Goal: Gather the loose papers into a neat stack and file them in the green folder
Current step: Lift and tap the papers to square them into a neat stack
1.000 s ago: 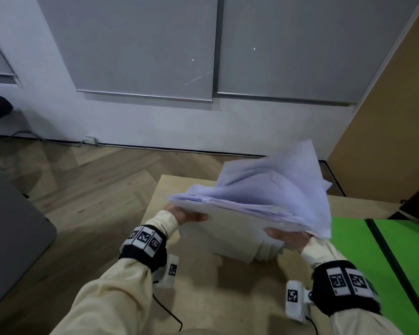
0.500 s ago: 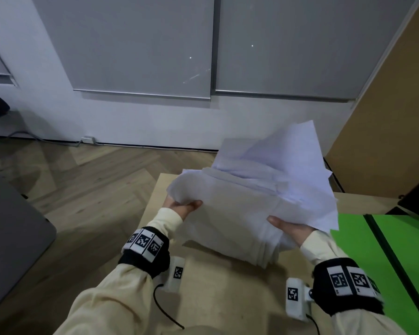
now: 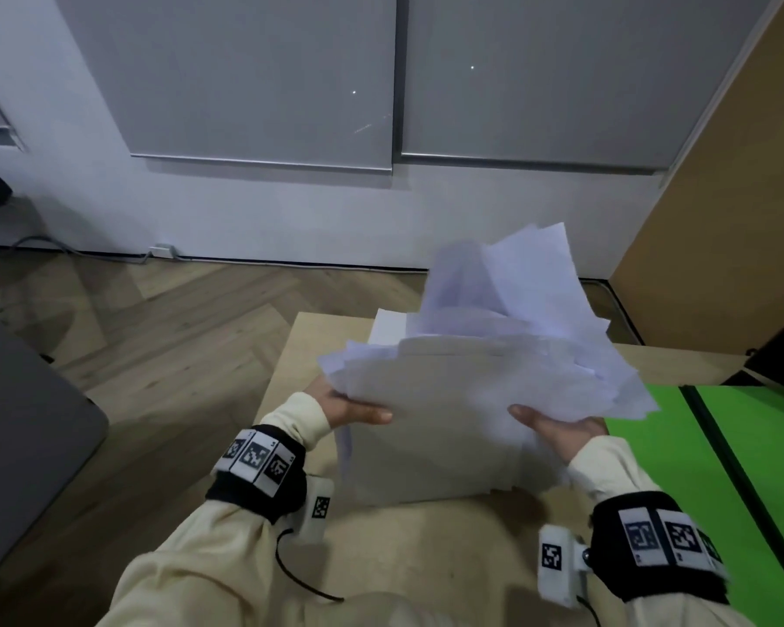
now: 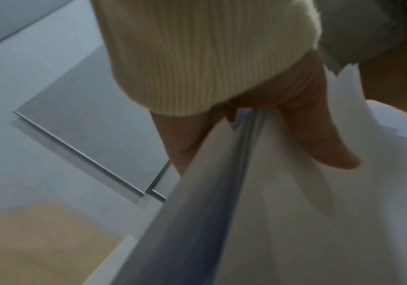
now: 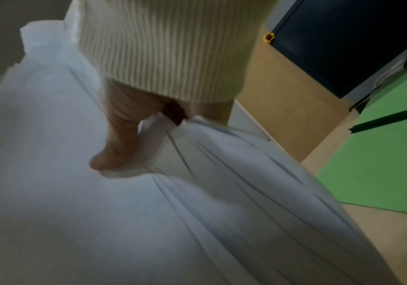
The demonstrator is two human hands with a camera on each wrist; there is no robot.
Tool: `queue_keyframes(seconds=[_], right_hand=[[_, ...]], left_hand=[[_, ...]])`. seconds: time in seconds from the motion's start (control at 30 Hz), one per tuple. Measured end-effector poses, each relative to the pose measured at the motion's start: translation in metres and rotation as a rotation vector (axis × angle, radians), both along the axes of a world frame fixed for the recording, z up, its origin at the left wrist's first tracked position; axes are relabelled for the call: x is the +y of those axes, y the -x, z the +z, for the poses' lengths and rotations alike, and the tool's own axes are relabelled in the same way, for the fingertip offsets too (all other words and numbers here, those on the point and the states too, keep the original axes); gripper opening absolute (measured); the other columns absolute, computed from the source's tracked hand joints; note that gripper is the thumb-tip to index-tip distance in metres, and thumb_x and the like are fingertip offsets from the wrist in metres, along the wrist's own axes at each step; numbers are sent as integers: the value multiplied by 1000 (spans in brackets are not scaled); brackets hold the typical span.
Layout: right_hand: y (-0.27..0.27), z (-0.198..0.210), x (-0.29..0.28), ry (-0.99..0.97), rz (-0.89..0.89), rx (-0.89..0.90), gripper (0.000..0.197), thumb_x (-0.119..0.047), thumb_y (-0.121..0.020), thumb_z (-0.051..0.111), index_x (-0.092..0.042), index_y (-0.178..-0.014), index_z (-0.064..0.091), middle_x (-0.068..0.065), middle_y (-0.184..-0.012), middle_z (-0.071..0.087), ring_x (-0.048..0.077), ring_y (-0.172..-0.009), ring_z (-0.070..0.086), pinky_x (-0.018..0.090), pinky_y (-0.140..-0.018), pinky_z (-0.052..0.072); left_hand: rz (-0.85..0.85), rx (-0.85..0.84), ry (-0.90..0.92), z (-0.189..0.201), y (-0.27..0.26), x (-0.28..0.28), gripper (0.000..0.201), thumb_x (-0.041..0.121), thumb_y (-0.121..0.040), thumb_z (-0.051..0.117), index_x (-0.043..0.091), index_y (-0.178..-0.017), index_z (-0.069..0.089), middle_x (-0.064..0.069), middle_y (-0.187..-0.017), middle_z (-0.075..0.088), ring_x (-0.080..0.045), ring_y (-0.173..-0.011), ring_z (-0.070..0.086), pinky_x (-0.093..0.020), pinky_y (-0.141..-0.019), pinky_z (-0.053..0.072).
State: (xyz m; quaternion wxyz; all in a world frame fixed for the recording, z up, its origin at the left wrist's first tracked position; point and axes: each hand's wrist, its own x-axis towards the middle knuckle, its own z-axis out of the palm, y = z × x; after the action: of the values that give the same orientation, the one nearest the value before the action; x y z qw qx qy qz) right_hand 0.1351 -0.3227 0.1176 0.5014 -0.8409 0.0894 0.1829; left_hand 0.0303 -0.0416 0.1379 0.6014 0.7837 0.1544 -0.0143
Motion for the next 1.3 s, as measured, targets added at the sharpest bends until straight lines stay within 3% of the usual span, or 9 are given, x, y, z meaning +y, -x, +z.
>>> queue_keyframes(seconds=[0.1,0.27,0.37,0.43,0.53,0.7,1.07,1.23,1.3], right_hand=[[-1,16,-12,9,24,28,67,-25,-67,82,6,-120,56,11,-119,60,24,-109,57,24,-91,38],[5,13,-29,-23,108,69,59,-26,-67,82,0,-117,61,11,-120,62,18,-95,53,25,-87,38],[10,4,-30,-35,103,94,57,-28,-66,82,-12,-115,59,4,-111,62,17,-97,53,25,-86,38],[12,-5,-28,-27,54,102,62,-30,-63,84,-10,-117,60,5,-115,63,20,-101,57,25,-88,41],[9,-22,-27,3,35,99,102,-66,-33,83,-6,-114,65,9,-115,68,23,-103,63,33,-98,46],[5,-12,-24,-63,33,5,49,-10,-68,81,-1,-113,63,14,-116,65,20,-99,58,26,-87,40],[-15,-28,-37,-12,84,-34,44,-9,-86,64,6,-126,55,16,-130,57,31,-126,50,33,-108,33],[-25,-32,-31,-7,142,-79,32,-17,-78,72,11,-92,68,-1,-62,75,13,-73,72,20,-67,51],[-28,-40,-25,-38,152,-83,63,-39,-60,80,17,-81,63,24,-68,71,25,-66,69,29,-68,46]], left_hand=[[-83,-85,-43,19,2,0,73,-19,-60,77,48,-88,67,51,-85,60,32,-87,52,-1,-84,42],[-130,-58,-1,16,-2,-2,84,-19,-58,78,61,-81,66,54,-86,57,35,-87,50,10,-80,35],[-132,-85,-111,7,-5,-16,62,3,-47,87,35,-95,65,59,-83,51,38,-87,46,13,-78,29],[-79,-103,-210,-9,-9,-22,74,24,-49,84,12,-118,62,47,-89,58,28,-94,49,10,-81,28],[78,3,-148,-28,-15,-23,69,4,-63,85,6,-125,56,7,-108,55,-9,-107,51,-11,-87,35],[159,-8,-227,-28,-20,-20,55,3,-66,83,5,-117,62,6,-103,51,-9,-96,47,-9,-64,38],[290,-80,-65,-30,-26,-22,55,7,-74,74,1,-124,53,-4,-102,55,-16,-96,51,-23,-79,40],[349,-50,-4,-32,-25,-3,16,2,-79,71,10,-86,59,-1,-73,61,-16,-65,55,-12,-49,47],[361,1,33,-34,-23,4,23,6,-76,73,11,-94,59,-3,-78,63,-21,-68,59,-24,-59,52]])
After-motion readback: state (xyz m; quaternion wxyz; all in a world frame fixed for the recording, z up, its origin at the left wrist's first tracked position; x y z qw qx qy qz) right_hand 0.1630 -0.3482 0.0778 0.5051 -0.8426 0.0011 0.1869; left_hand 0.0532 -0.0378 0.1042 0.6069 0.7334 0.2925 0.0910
